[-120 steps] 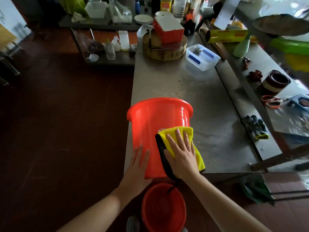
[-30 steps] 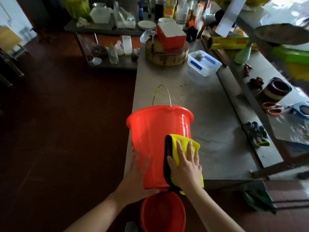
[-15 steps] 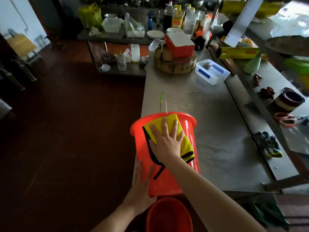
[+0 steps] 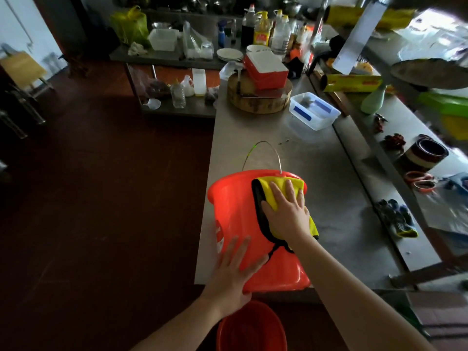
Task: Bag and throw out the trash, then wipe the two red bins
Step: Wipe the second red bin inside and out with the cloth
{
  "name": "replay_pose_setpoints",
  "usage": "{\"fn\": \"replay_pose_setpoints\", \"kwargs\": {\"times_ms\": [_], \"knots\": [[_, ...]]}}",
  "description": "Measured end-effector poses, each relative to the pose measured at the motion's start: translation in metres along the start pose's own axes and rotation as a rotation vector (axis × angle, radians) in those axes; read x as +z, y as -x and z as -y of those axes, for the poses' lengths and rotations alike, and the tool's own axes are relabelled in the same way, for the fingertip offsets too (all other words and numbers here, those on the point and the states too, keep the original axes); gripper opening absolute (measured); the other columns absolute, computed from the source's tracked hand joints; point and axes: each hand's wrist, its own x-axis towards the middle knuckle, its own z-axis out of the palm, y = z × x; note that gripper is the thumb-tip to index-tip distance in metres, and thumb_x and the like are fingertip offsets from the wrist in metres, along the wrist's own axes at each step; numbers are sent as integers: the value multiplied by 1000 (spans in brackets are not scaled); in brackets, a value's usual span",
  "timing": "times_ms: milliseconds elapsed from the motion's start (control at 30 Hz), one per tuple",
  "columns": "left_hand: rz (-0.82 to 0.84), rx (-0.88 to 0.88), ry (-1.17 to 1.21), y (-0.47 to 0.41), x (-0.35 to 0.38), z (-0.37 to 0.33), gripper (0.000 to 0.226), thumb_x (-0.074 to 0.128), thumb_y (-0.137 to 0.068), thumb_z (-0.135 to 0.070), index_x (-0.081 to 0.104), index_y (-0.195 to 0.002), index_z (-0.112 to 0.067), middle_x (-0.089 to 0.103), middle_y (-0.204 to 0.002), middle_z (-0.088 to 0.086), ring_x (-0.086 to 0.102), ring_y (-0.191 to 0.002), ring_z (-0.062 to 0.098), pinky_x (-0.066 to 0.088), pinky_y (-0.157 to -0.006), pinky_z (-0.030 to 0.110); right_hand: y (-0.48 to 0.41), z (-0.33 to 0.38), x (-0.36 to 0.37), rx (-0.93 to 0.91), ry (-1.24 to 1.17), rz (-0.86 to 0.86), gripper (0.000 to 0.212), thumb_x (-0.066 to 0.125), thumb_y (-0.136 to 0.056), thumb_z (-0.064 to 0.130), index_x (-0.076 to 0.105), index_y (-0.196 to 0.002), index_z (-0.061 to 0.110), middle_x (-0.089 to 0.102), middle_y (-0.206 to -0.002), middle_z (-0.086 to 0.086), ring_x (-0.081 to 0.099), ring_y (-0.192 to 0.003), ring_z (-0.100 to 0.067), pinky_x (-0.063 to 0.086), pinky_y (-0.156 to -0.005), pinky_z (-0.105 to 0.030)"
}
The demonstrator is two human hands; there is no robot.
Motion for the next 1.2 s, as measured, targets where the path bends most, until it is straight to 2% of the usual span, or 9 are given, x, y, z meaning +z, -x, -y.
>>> {"fn": "replay_pose_setpoints", "kwargs": {"times_ms": [133, 367, 567, 633, 700, 833, 967, 1100, 1200], "knots": [[-1, -26, 25, -3, 3, -7, 122, 83, -72, -33, -3, -157, -49, -22, -167, -1, -28, -150, 30, 24, -114, 67, 3, 1, 4, -32, 56, -7, 69, 30, -93, 74, 6, -154, 54, -2, -170, 6, 0, -155, -40, 24, -116, -64], [-12, -42, 64, -1, 0, -5, 124, 84, -72, -31, -4, -158, -44, -21, -167, -3, -25, -151, 29, 37, -109, 63, -4, -11, 5, -56, -16, -17, 69, 34, -90, 76, 12, -153, 56, 3, -170, 10, 1, -156, -35, 26, -115, -60], [-38, -46, 78, 3, 2, 0, 123, 85, -70, -31, 1, -160, -42, -16, -168, -2, -20, -153, 30, 39, -108, 63, -18, -57, 5, 262, -487, 40, 71, 50, -93, 66, 31, -156, 42, 29, -165, -1, 36, -146, -30, 36, -112, -42], [-37, -46, 67, 1, 0, -1, 123, 84, -70, -31, 1, -159, -42, -16, -168, -2, -22, -152, 30, 40, -107, 64, -19, -58, 4, 312, -554, 49, 70, 50, -94, 64, 33, -156, 38, 32, -164, -2, 39, -144, -30, 36, -111, -41], [-34, -45, 62, -2, 1, -5, 123, 84, -70, -31, 0, -159, -44, -18, -167, -3, -24, -151, 29, 39, -107, 65, -16, -50, 3, 303, -521, 34, 70, 46, -94, 64, 27, -157, 41, 26, -166, -1, 32, -148, -30, 34, -115, -45], [-21, -47, 37, -3, 1, -6, 123, 81, -70, -29, -3, -158, -46, -22, -166, -3, -26, -151, 31, 32, -114, 62, 9, -11, 10, 67, -138, 6, 69, 33, -91, 71, 10, -154, 53, 1, -170, 9, 2, -155, -38, 21, -118, -63], [-2, -26, 11, -6, -4, -9, 111, 68, -78, -35, -10, -155, -50, -31, -162, -8, -30, -149, 31, 26, -118, 61, 27, 24, 20, -255, 124, 0, 60, 32, -97, 64, 18, -154, 52, -6, -169, 14, -18, -152, -41, 2, -118, -71], [-21, -44, 37, -8, -5, -11, 110, 72, -78, -37, -4, -156, -50, -23, -165, -6, -27, -150, 28, 31, -115, 61, 24, 12, 16, -227, 108, -20, 60, 29, -97, 68, 19, -154, 53, -4, -169, 16, -17, -154, -37, 6, -118, -67], [-17, -39, 12, -6, -4, -12, 117, 78, -75, -35, -5, -156, -49, -22, -166, -5, -24, -152, 28, 32, -114, 63, 19, -21, 11, -18, -78, 4, 64, 33, -95, 72, 12, -154, 56, -2, -169, 17, -5, -156, -34, 18, -119, -61]]}}
